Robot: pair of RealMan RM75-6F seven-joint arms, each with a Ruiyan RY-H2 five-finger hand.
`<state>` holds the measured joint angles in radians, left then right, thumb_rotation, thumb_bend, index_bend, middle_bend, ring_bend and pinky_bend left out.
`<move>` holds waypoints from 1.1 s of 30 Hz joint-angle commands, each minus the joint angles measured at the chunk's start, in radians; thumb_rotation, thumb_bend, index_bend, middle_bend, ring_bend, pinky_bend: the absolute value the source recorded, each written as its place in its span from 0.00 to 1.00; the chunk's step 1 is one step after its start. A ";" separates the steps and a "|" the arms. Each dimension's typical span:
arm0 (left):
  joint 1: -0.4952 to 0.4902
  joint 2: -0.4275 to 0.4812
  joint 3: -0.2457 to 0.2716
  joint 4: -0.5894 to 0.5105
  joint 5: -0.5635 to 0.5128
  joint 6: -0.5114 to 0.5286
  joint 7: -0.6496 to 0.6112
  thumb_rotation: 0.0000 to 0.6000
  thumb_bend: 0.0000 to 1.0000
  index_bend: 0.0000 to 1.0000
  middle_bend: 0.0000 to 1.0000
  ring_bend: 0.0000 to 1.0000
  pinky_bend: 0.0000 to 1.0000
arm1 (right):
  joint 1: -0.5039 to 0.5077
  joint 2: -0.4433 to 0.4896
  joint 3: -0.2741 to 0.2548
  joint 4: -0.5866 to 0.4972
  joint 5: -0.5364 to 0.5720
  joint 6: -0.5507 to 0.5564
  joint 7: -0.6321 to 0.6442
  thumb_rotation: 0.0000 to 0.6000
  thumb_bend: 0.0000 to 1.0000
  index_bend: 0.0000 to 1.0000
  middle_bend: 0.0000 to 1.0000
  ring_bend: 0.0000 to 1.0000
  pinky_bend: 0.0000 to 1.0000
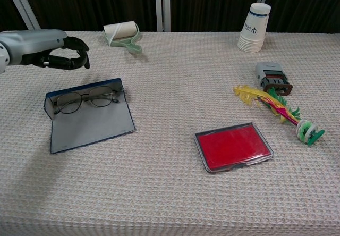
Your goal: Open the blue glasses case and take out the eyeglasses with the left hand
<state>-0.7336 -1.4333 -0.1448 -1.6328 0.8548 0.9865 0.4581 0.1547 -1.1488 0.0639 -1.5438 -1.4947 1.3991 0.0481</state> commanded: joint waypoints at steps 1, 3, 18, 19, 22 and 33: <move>-0.003 -0.030 0.009 0.021 -0.028 -0.002 0.017 0.54 0.43 0.32 0.08 0.07 0.09 | 0.001 -0.002 -0.001 0.003 0.002 -0.003 0.004 1.00 0.18 0.04 0.08 0.00 0.06; -0.009 -0.043 0.010 0.027 -0.039 -0.003 0.026 0.55 0.43 0.32 0.08 0.07 0.09 | 0.001 -0.003 0.000 0.005 0.002 -0.003 0.006 1.00 0.18 0.04 0.08 0.00 0.06; -0.041 -0.122 0.012 0.091 -0.088 0.016 0.082 0.90 0.43 0.35 0.08 0.07 0.09 | -0.011 0.001 -0.004 0.008 0.005 0.007 0.014 1.00 0.18 0.04 0.08 0.00 0.06; -0.040 -0.123 0.011 0.091 -0.091 0.018 0.082 0.93 0.43 0.35 0.08 0.07 0.09 | -0.011 0.001 -0.004 0.009 0.005 0.007 0.014 1.00 0.18 0.04 0.08 0.00 0.06; -0.039 -0.122 0.010 0.090 -0.097 0.019 0.082 0.98 0.43 0.37 0.08 0.07 0.09 | -0.010 0.001 -0.004 0.009 0.004 0.004 0.014 1.00 0.18 0.04 0.08 0.00 0.06; -0.044 -0.117 0.006 0.081 -0.115 0.010 0.084 1.00 0.45 0.39 0.09 0.07 0.09 | -0.013 0.001 -0.003 0.009 0.008 0.005 0.018 1.00 0.18 0.04 0.08 0.00 0.06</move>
<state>-0.7771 -1.5503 -0.1387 -1.5516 0.7404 0.9971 0.5419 0.1423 -1.1472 0.0611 -1.5348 -1.4871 1.4036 0.0657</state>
